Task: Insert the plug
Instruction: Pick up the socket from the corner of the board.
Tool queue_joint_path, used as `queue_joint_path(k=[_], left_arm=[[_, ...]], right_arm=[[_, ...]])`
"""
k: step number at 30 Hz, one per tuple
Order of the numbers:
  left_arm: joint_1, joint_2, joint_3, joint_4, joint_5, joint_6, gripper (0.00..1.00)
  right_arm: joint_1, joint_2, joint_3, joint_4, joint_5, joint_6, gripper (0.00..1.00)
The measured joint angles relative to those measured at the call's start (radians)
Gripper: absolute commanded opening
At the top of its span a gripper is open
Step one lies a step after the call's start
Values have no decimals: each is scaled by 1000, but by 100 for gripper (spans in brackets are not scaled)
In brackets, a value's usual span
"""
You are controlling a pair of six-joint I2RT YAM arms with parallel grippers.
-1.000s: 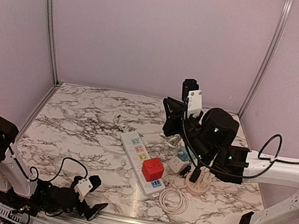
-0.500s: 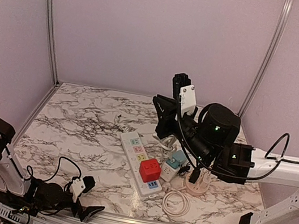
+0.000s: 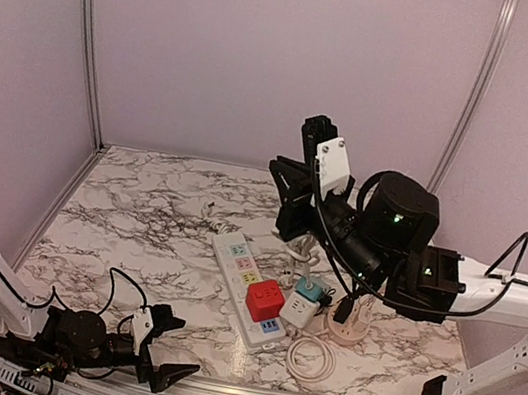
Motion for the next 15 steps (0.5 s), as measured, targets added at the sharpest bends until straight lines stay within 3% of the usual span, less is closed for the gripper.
queue_joint_path(k=[8,15], left_arm=[[-2,-121,37,-121,-42,4,99],[-3,-204,93,-191,-53,19,99]], right_arm=[[1,-106,2,18,108,-61,0],[1,-133,3,32,110,-62,0]])
